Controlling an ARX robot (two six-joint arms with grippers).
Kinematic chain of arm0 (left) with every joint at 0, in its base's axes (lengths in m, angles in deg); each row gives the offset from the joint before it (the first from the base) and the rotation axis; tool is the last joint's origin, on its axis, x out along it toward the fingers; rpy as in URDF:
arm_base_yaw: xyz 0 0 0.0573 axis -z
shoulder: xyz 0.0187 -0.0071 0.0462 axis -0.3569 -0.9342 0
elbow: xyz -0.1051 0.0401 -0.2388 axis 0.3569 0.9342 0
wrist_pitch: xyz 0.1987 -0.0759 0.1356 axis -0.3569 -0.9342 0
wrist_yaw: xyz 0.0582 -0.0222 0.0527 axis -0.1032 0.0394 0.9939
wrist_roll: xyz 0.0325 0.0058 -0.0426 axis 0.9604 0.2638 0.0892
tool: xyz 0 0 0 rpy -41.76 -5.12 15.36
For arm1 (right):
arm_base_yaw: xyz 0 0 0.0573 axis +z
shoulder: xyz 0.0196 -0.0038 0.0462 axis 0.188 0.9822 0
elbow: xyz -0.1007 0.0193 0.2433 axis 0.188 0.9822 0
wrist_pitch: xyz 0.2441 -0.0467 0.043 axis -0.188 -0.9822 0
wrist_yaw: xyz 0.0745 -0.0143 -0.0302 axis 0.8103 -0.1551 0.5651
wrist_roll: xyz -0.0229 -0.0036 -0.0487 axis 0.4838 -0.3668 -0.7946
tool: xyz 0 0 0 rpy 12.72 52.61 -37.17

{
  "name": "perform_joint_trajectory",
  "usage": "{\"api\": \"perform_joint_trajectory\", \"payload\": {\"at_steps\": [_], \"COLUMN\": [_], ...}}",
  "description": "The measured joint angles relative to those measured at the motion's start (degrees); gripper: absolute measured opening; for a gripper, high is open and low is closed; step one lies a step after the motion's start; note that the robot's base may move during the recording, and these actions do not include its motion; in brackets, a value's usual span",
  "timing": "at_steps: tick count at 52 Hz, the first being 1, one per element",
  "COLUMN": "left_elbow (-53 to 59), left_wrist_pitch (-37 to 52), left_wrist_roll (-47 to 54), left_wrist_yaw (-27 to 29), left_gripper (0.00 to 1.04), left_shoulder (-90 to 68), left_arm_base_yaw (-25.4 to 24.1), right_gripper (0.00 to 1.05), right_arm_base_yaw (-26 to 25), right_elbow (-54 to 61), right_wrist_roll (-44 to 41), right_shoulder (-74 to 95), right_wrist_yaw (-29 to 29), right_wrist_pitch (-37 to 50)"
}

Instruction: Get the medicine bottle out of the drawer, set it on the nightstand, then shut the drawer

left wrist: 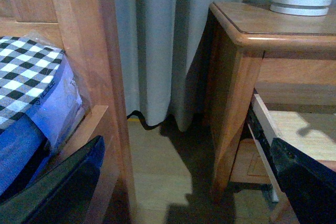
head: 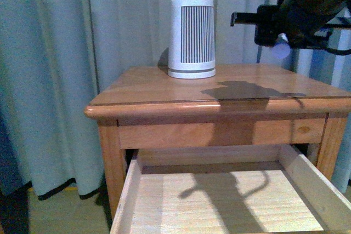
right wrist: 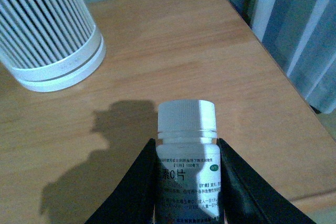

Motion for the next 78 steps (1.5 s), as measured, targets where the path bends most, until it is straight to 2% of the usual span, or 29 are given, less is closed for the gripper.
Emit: {"api": "perform_joint_trajectory", "payload": {"at_steps": [7, 17, 33, 40, 42, 48, 57, 61, 67, 78], "left_elbow": [-0.02, -0.02, 0.0, -0.02, 0.0, -0.02, 0.0, -0.02, -0.02, -0.02], "left_wrist_pitch": [0.0, 0.0, 0.0, 0.0, 0.0, 0.0, 0.0, 0.0, 0.0, 0.0], "left_wrist_roll": [0.02, 0.02, 0.0, 0.0, 0.0, 0.0, 0.0, 0.02, 0.02, 0.0], "left_wrist_yaw": [0.0, 0.0, 0.0, 0.0, 0.0, 0.0, 0.0, 0.0, 0.0, 0.0], "left_gripper": [0.98, 0.98, 0.98, 0.98, 0.98, 0.98, 0.98, 0.98, 0.98, 0.98], "left_shoulder": [0.0, 0.0, 0.0, 0.0, 0.0, 0.0, 0.0, 0.0, 0.0, 0.0], "left_arm_base_yaw": [0.0, 0.0, 0.0, 0.0, 0.0, 0.0, 0.0, 0.0, 0.0, 0.0], "right_gripper": [0.3, 0.3, 0.76, 0.97, 0.99, 0.98, 0.98, 0.98, 0.98, 0.98], "right_arm_base_yaw": [-0.98, -1.77, -2.21, -2.19, -2.19, -2.43, -5.07, -5.92, -4.02, 0.66], "right_elbow": [-5.14, -6.34, -5.95, -1.16, 0.48, 8.85, 33.55, 47.04, 58.53, 74.38], "right_wrist_roll": [-0.2, -0.15, -0.66, -3.32, -3.23, -3.89, -4.46, -4.07, -3.13, 0.37], "right_shoulder": [6.12, 10.14, 10.82, 5.77, 3.61, -7.17, -30.86, -43.56, -55.39, -65.88], "right_wrist_yaw": [0.83, 1.2, 2.05, 2.16, 2.27, 1.64, 2.34, 4.76, 7.41, 6.01], "right_wrist_pitch": [-0.66, 0.0, 4.61, 11.67, 12.39, 14.53, 20.57, 18.97, 14.16, 8.63]}}
